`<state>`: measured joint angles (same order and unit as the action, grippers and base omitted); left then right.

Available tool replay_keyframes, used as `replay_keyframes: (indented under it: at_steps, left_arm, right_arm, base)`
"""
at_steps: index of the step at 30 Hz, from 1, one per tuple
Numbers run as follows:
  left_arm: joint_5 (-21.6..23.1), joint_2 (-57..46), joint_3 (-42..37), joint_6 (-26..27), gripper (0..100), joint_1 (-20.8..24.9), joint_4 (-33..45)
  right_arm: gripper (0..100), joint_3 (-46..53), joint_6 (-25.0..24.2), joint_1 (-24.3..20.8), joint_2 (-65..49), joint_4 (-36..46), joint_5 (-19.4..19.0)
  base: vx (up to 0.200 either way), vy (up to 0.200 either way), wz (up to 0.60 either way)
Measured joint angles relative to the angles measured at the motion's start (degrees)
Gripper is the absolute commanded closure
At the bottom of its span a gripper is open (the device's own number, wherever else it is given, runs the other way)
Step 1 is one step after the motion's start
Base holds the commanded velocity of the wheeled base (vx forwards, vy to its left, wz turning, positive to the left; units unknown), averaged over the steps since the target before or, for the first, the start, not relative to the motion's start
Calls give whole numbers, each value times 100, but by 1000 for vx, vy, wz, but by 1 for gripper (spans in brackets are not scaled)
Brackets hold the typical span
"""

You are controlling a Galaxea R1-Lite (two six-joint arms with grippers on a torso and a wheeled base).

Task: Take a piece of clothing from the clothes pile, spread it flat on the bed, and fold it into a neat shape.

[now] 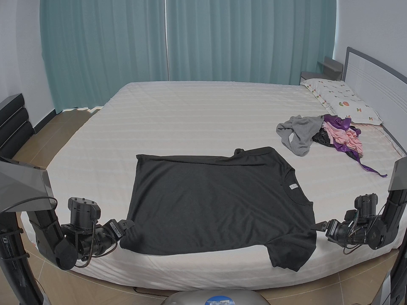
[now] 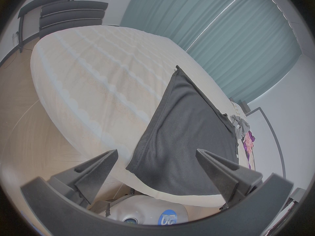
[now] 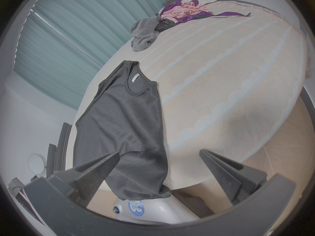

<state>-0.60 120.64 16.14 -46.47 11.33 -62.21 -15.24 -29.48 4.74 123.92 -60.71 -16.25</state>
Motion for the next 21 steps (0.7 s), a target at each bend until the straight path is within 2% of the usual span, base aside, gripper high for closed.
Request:
replay_keyframes:
  at_steps: [11,17,21]
  left_arm:
    - [0,-11,-7,-6,0,2,-4]
    - [0,-30,-13,-11,0,0,-4]
    - [0,-35,-27,-11,0,0,0]
  right_arm:
    - [0,85,-130,-59,-346,-16,-187]
    - [0,193,-358,-95,-768,-9,-532]
    - [0,273,-375,-202,-956,-13,-542]
  base:
    - [0,0,0]
    - [200,0,0]
    - [200,0,0]
